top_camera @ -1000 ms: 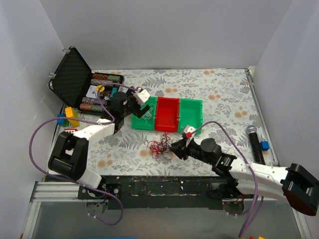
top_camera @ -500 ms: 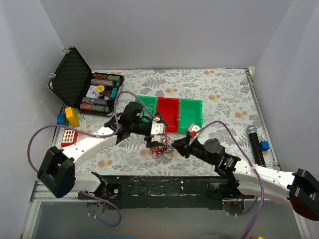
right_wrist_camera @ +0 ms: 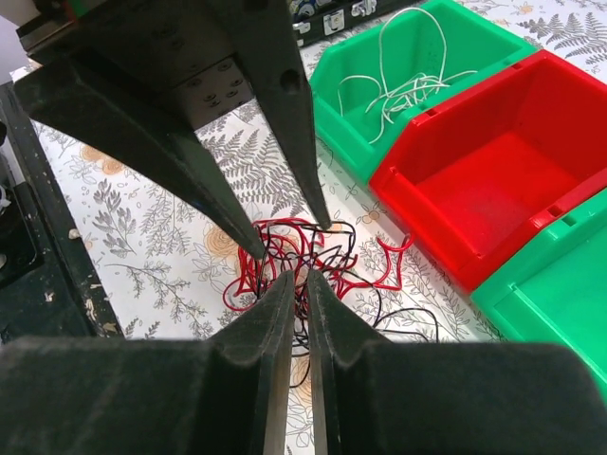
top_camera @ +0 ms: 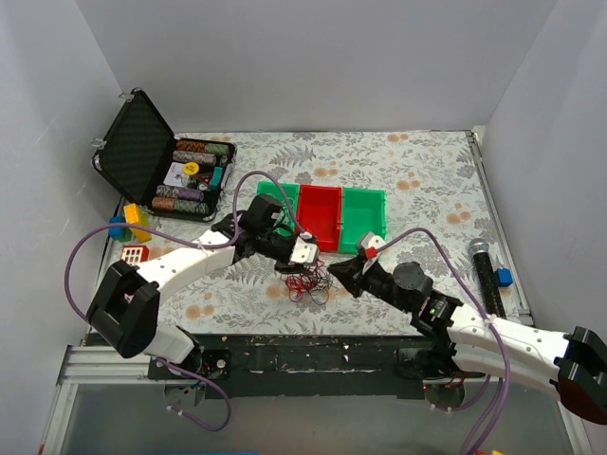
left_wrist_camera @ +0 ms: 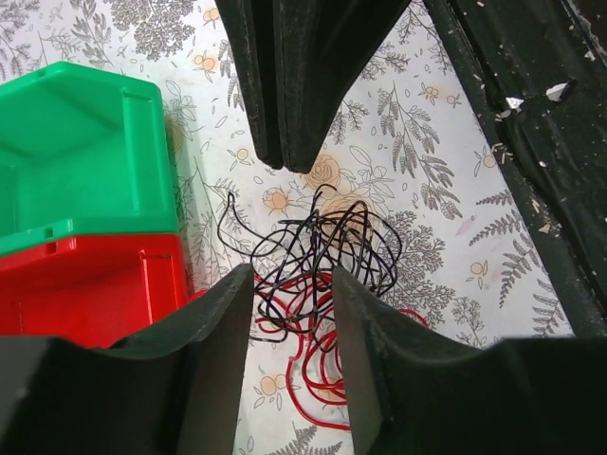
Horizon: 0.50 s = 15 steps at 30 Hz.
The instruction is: Untangle the cables
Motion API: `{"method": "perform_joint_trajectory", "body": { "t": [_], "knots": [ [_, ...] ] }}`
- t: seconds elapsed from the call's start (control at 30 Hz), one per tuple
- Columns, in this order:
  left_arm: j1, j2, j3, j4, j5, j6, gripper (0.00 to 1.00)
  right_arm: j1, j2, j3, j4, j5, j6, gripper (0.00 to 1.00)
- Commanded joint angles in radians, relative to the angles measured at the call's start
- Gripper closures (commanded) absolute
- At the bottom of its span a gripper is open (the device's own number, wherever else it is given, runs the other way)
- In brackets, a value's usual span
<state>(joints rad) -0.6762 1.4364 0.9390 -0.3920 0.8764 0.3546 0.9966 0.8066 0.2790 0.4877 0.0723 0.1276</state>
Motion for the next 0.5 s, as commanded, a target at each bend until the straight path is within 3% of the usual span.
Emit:
{"method": "perform_joint_trajectory", "body": {
  "t": [0.0,0.13,0.27,0.47],
  "knots": [
    [-0.006,0.001,0.034,-0.018,0.042,0.011,0.69,-0.004,-0.010,0.038,0.014,0.024,-0.013,0.83],
    [-0.023,0.004,0.026,-0.016,0.032,0.011,0.81,-0.007,-0.032,0.037,-0.003,0.058,-0.019,0.83],
    [-0.031,0.002,0.029,-0.007,0.012,-0.003,1.00,-0.019,-0.066,0.029,-0.017,0.086,-0.026,0.78],
    [-0.031,-0.054,0.112,0.064,-0.077,-0.173,1.00,-0.038,-0.096,0.038,-0.020,0.078,-0.043,0.35]
  ]
}}
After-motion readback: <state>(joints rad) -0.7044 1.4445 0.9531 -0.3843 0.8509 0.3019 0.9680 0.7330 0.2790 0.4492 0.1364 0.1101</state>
